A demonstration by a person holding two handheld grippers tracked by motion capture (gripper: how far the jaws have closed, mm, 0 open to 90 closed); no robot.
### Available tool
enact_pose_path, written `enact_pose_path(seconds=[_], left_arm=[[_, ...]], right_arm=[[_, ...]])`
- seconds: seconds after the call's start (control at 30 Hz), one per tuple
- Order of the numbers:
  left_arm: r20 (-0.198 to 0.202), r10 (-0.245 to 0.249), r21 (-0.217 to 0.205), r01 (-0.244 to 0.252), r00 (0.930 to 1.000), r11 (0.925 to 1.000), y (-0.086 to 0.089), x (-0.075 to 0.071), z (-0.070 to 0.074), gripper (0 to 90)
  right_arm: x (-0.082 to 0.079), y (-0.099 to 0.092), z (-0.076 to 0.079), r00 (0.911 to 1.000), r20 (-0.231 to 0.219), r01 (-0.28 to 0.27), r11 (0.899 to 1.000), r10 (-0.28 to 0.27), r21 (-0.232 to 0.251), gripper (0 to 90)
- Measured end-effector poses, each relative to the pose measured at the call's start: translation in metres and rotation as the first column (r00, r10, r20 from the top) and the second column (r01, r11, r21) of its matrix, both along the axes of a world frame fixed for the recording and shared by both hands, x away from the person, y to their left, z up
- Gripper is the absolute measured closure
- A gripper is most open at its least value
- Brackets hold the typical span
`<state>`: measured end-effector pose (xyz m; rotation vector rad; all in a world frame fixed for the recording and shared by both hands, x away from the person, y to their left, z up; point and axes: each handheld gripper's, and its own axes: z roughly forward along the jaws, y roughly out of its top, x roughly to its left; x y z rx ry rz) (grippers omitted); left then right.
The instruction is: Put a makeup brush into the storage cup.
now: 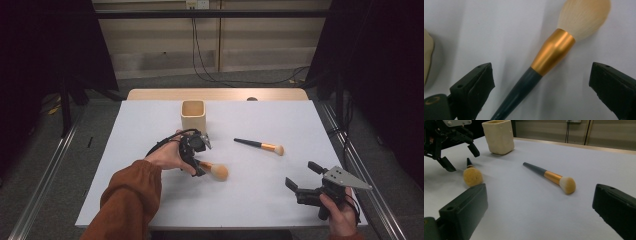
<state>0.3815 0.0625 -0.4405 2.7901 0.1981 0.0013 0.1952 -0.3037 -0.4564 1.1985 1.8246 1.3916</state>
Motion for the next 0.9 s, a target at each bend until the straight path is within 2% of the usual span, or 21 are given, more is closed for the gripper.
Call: enact_pose_path(seconds=[0.1, 0.17, 0.27, 0.3, 0.33, 0.4, 0.5, 0.57, 0.6, 0.7, 0.83, 0.87, 0.9], left_arm=[[-0.006, -0.024, 0.009, 0.024, 0.9997, 0.9997, -0.003, 0.001, -0.001, 6.8], [-0.009, -0.048, 0.022, 0.049, 0.9988, 0.9986, -0.006, 0.002, -0.002, 10.1], [-0.014, -0.051, 0.028, 0.052, 0.9986, 0.9983, -0.009, 0.003, -0.005, 16.2], [0.003, -0.038, 0.04, 0.038, 0.9993, 0.9985, -0.01, 0.003, -0.006, 17.1], [0.011, -0.046, 0.052, 0.045, 0.9989, 0.9976, -0.011, 0.004, -0.007, 17.2], [0.002, -0.054, 0.053, 0.053, 0.9986, 0.9972, -0.012, 0.004, -0.009, 24.8], [-0.006, -0.074, 0.081, 0.075, 0.9972, 0.9939, -0.015, 0.006, -0.011, 27.9], [-0.019, -0.067, 0.081, 0.068, 0.9976, 0.9944, -0.016, 0.006, -0.012, 30.3], [-0.038, -0.087, 0.09, 0.091, 0.9954, 0.9918, -0.017, 0.007, -0.011, 36.1], [-0.039, -0.076, 0.089, 0.079, 0.9963, 0.9929, -0.018, 0.005, -0.012, 37.3], [-0.053, -0.084, 0.095, 0.089, 0.995, 0.9915, -0.018, 0.007, -0.011, 38.9], [-0.044, -0.08, 0.097, 0.084, 0.9958, 0.9917, -0.019, 0.006, -0.011, 40.8], [-0.046, -0.096, 0.113, 0.101, 0.9943, 0.9885, -0.02, 0.006, -0.01, 40.8]], right_arm=[[0.0, 0.0, 0.0, 1.0, 0.001, 0.001, 1.0, -0.001, -0.004, 0.0], [0.0, -0.001, 0.0, 1.0, 0.0, 0.002, 1.0, -0.002, -0.002, 0.0], [0.0, -0.001, 0.0, 1.0, 0.0, 0.0, 1.0, 0.0, -0.002, 0.0], [0.0, -0.001, 0.0, 1.0, -0.001, 0.001, 1.0, -0.001, -0.004, 0.0], [0.0, -0.001, 0.0, 1.0, -0.001, 0.001, 1.0, -0.001, -0.003, 0.0], [0.0, -0.001, 0.0, 1.0, -0.002, -0.001, 1.0, 0.001, -0.003, 0.0], [0.0, -0.001, 0.0, 1.0, -0.001, -0.002, 1.0, 0.002, -0.003, 0.0], [0.0, -0.001, 0.0, 1.0, -0.003, -0.004, 1.0, 0.004, -0.004, 0.0], [0.0, 0.0, 0.0, 1.0, -0.002, -0.003, 1.0, 0.003, -0.002, 0.0], [0.0, 0.0, 0.0, 1.0, -0.003, -0.001, 1.0, 0.001, 0.0, 0.0], [0.0, 0.0, -0.001, 1.0, -0.005, -0.006, 1.0, 0.006, -0.003, 0.0], [0.0, 0.0, -0.001, 1.0, -0.006, -0.006, 1.0, 0.006, -0.002, 0.0], [0.0, 0.0, -0.001, 1.0, -0.006, -0.006, 1.0, 0.006, -0.002, 0.0]])
